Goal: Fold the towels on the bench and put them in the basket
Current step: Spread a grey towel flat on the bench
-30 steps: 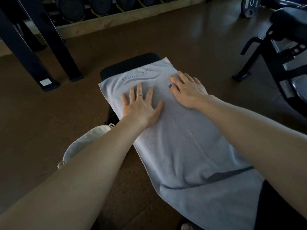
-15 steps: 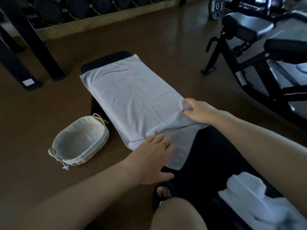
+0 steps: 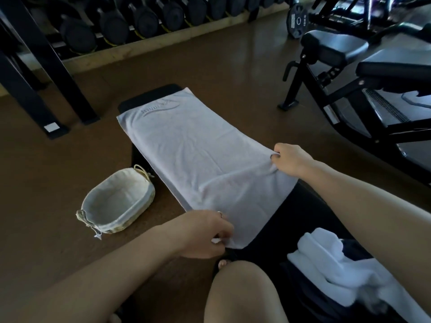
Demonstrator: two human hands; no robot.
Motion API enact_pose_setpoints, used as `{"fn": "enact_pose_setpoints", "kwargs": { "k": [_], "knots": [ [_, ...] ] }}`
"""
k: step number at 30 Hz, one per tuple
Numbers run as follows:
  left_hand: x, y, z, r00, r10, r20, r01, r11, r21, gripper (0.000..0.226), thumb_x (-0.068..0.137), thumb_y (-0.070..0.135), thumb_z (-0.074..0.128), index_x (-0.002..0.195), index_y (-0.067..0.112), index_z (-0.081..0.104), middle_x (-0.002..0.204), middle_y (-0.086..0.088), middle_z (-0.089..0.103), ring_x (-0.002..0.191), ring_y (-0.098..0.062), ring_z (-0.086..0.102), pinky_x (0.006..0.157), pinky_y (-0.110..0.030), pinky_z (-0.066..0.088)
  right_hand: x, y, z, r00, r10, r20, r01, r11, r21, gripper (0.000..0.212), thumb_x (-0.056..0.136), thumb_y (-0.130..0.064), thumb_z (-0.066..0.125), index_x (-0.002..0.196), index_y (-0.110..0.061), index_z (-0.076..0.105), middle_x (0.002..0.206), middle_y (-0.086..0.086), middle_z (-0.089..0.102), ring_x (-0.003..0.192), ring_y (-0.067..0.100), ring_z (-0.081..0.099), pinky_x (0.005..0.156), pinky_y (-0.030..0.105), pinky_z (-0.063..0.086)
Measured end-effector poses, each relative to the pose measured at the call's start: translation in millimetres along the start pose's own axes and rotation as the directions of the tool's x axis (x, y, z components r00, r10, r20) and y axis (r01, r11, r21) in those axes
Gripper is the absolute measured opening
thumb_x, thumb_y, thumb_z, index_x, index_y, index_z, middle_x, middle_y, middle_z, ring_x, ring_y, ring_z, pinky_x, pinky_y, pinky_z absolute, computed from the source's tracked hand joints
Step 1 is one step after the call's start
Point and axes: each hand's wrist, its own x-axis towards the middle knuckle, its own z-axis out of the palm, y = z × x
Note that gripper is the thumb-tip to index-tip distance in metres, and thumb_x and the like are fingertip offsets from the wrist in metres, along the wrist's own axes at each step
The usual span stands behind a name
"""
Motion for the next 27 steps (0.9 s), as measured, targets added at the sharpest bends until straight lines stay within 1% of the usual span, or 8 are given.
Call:
{"fn": "enact_pose_setpoints", "kwargs": {
  "k": [5, 8, 11, 14, 17, 19, 24, 27],
  "knots": [
    [-5.5, 0.3, -7.4, 0.990, -0.102, 0.101, 0.116, 0.982, -0.151, 0.012, 0.086, 0.034, 0.055, 0.094, 0.034, 0.065, 0.097, 0.018, 0.062, 0.091, -0.002, 0.059, 0.082, -0.034, 0.056, -2.1, 8.2, -1.9, 0.998, 0.028, -0.052, -0.031, 0.999, -0.043, 0.025, 0.108, -0.031, 0.045, 0.088, -0.016, 0.050, 0.090, 0.007, 0.059, 0.074, 0.021, 0.055, 0.064, 0.035, 0.044],
    [-3.9, -7.2, -10.6, 0.984, -0.149, -0.093, 0.125, 0.966, -0.226, 0.009, 0.094, 0.037, 0.056, 0.093, 0.032, 0.063, 0.092, 0.016, 0.064, 0.088, -0.003, 0.062, 0.080, -0.035, 0.056, -2.5, 16.1, 4.7, 0.998, 0.050, -0.025, -0.051, 0.998, -0.043, 0.029, 0.108, -0.034, 0.044, 0.087, -0.016, 0.051, 0.093, 0.007, 0.060, 0.079, 0.024, 0.058, 0.067, 0.036, 0.045],
    [-1.2, -20.7, -11.3, 0.939, -0.241, -0.248, 0.212, 0.968, -0.136, 0.025, 0.100, 0.045, 0.053, 0.123, 0.036, 0.057, 0.121, 0.014, 0.057, 0.108, -0.006, 0.057, 0.096, -0.034, 0.050, -4.4, 24.1, 13.8, 0.997, 0.076, -0.001, -0.076, 0.994, -0.072, 0.033, 0.109, -0.038, 0.037, 0.085, -0.019, 0.049, 0.096, 0.006, 0.059, 0.080, 0.023, 0.057, 0.073, 0.038, 0.047],
    [0.4, -30.8, -8.4, 0.900, -0.370, -0.229, 0.390, 0.919, 0.049, 0.059, 0.101, 0.058, 0.043, 0.155, 0.042, 0.027, 0.162, 0.002, 0.026, 0.149, -0.021, 0.025, 0.121, -0.038, 0.021, -5.9, 27.0, 16.9, 0.993, 0.116, -0.005, -0.116, 0.988, -0.104, 0.034, 0.110, -0.039, 0.031, 0.092, -0.020, 0.054, 0.100, 0.007, 0.061, 0.083, 0.024, 0.057, 0.077, 0.038, 0.046],
    [3.2, -37.3, -6.5, 0.872, -0.476, -0.116, 0.485, 0.872, 0.063, 0.072, 0.099, 0.069, 0.033, 0.160, 0.046, 0.004, 0.171, 0.000, -0.008, 0.156, -0.022, -0.008, 0.126, -0.041, -0.002, -5.9, 20.6, 17.9, 0.979, 0.206, 0.001, -0.203, 0.967, -0.155, 0.032, 0.109, -0.032, 0.035, 0.115, -0.013, 0.061, 0.092, 0.007, 0.057, 0.088, 0.026, 0.058, 0.078, 0.038, 0.045],
    [4.3, -39.9, -4.8, 0.868, -0.491, -0.076, 0.497, 0.860, 0.116, 0.077, 0.096, 0.075, 0.028, 0.161, 0.045, -0.001, 0.170, 0.001, -0.017, 0.156, -0.022, -0.016, 0.127, -0.042, -0.006, -10.1, 8.8, 17.4, 0.971, 0.236, -0.031, -0.236, 0.938, -0.252, 0.032, 0.106, -0.028, 0.044, 0.130, -0.010, 0.053, 0.113, 0.013, 0.060, 0.105, 0.030, 0.059, 0.086, 0.042, 0.046],
    [22.2, -29.8, -5.4, 0.892, -0.404, -0.204, 0.433, 0.892, 0.127, 0.076, 0.096, 0.076, 0.028, 0.159, 0.048, -0.005, 0.171, -0.002, -0.013, 0.156, -0.025, -0.013, 0.126, -0.050, -0.005, -13.8, -29.8, 32.0, 0.946, -0.244, -0.213, 0.148, 0.910, -0.387, 0.046, 0.104, -0.032, 0.041, 0.148, -0.020, 0.036, 0.143, 0.015, 0.048, 0.129, 0.035, 0.050, 0.102, 0.048, 0.041],
    [36.6, -18.5, 6.9, 0.948, -0.284, -0.141, 0.306, 0.935, 0.177, 0.089, 0.089, 0.083, 0.031, 0.157, 0.048, -0.014, 0.169, 0.001, -0.022, 0.154, -0.022, -0.023, 0.125, -0.053, -0.008, -17.5, -47.9, 56.1, 0.948, -0.318, -0.025, 0.301, 0.916, -0.264, 0.057, 0.108, -0.047, 0.024, 0.162, -0.033, 0.015, 0.166, 0.011, 0.022, 0.151, 0.033, 0.024, 0.118, 0.053, 0.026]
  ]
}}
